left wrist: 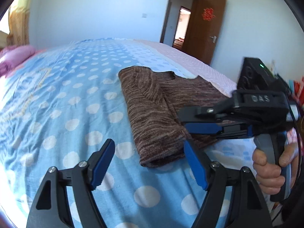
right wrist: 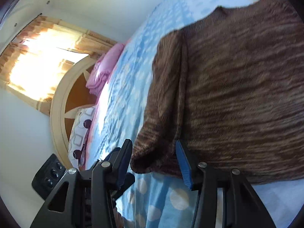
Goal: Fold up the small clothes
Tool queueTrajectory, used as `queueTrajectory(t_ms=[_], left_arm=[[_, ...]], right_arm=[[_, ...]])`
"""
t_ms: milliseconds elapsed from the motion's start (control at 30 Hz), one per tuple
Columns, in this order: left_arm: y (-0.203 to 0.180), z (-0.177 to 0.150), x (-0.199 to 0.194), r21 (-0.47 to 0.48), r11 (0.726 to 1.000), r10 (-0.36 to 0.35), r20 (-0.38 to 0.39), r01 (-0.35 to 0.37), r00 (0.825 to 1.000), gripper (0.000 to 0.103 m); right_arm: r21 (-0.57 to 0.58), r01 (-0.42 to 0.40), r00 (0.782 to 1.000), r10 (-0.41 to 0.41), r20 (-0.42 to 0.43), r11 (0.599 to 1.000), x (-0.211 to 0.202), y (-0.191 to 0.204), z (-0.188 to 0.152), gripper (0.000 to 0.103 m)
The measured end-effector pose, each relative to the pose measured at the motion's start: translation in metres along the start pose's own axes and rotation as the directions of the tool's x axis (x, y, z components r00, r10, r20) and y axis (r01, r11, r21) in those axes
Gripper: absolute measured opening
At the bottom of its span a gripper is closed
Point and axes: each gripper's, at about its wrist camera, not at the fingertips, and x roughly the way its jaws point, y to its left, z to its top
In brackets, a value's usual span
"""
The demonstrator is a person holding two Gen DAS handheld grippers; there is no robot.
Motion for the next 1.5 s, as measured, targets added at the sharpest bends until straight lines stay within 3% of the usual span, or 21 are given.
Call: queueTrajectory(t_ms=[133,200,233,267,300,567,600,667,700,733,767,800,867,900,967,1033,1067,1100,1300,1500], left_arm=[[-0.010,-0.004,-0.011,0.102,0.995,0.012,0.060,-0.018,0.998,0.095],[-0.016,-0.004,-0.012,0.153,0.987,0.030,0.098,-0.044,0.995,0.095],[-0.020,-0.003,-0.010,0.181,0.982,0.040,0.107,-0.059,0.993,0.095],[-0.024,-0.002,-0.008,0.207,0.976,0.051,0.110,-0.073,0.993,0.095],[-0.028,-0.001,-0.004,0.236,0.968,0.061,0.114,-0.086,0.992,0.095],[-0.061,0.011,0.018,0.385,0.912,0.084,0.167,-0.143,0.982,0.095],[-0.065,0.012,0.021,0.395,0.907,0.085,0.164,-0.145,0.983,0.094],[-0.072,0.015,0.029,0.414,0.900,0.076,0.152,-0.133,0.985,0.083],[-0.075,0.016,0.034,0.424,0.897,0.075,0.131,-0.124,0.989,0.062],[-0.075,0.017,0.039,0.424,0.897,0.087,0.116,-0.129,0.989,0.047],[-0.072,0.018,0.041,0.411,0.903,0.092,0.106,-0.128,0.990,0.040],[-0.067,0.020,0.042,0.385,0.916,0.086,0.096,-0.116,0.992,0.023],[-0.055,0.023,0.039,0.323,0.944,0.048,0.080,-0.072,0.996,0.019],[-0.050,0.025,0.037,0.296,0.953,0.042,0.085,-0.065,0.996,0.011],[-0.039,0.027,0.031,0.229,0.973,0.020,0.092,-0.041,0.996,0.010],[-0.025,0.029,0.026,0.144,0.989,-0.031,0.094,0.017,0.995,0.010],[-0.020,0.030,0.024,0.109,0.993,-0.050,0.100,0.039,0.994,0.010],[-0.015,0.030,0.022,0.079,0.995,-0.063,0.106,0.055,0.992,0.010],[-0.010,0.026,0.009,0.039,0.996,-0.080,0.154,0.075,0.985,0.010],[-0.012,0.030,0.012,0.037,0.996,-0.090,0.154,0.085,0.984,0.010]], right_arm=[[0.056,-0.026,0.998,0.029,-0.058,0.998,0.013,0.000,-0.004,0.049],[0.054,-0.025,0.996,0.029,-0.085,0.998,0.021,0.004,-0.005,0.046],[0.047,-0.031,0.996,0.035,-0.088,0.998,0.024,0.005,-0.004,0.037],[0.039,-0.044,0.994,0.047,-0.100,0.998,0.025,0.008,-0.003,0.013],[0.038,-0.059,0.992,0.063,-0.111,0.998,0.026,0.010,-0.001,0.009],[0.101,-0.186,0.978,0.194,-0.079,0.977,-0.003,0.015,0.021,0.009],[0.106,-0.192,0.976,0.201,-0.081,0.976,-0.005,0.014,0.021,0.009],[0.098,-0.187,0.976,0.196,-0.092,0.977,-0.007,0.014,0.022,0.009],[0.082,-0.178,0.978,0.186,-0.099,0.981,-0.008,0.016,0.020,0.009],[0.054,-0.145,0.983,0.150,-0.101,0.988,-0.010,0.017,0.020,0.010],[0.022,-0.117,0.988,0.119,-0.100,0.993,-0.012,0.018,0.020,0.012],[0.005,-0.106,0.989,0.106,-0.104,0.994,-0.013,0.017,0.020,0.012],[0.002,-0.141,0.984,0.141,-0.105,0.990,-0.019,0.013,0.025,0.012],[-0.005,-0.135,0.986,0.134,-0.103,0.991,-0.024,0.011,0.029,0.012],[-0.037,-0.113,0.993,0.112,-0.030,0.993,-0.039,0.009,0.043,0.015],[-0.055,-0.060,0.997,0.063,0.051,0.997,-0.050,0.007,0.060,0.032],[-0.058,-0.029,0.995,0.034,0.089,0.998,-0.052,0.005,0.072,0.049],[-0.060,-0.006,0.994,0.013,0.105,0.998,-0.049,0.004,0.081,0.054],[-0.032,0.084,0.995,-0.082,0.063,0.996,-0.001,-0.013,0.123,0.054],[-0.022,0.068,0.998,-0.068,0.014,0.997,0.042,-0.016,0.131,0.054]])
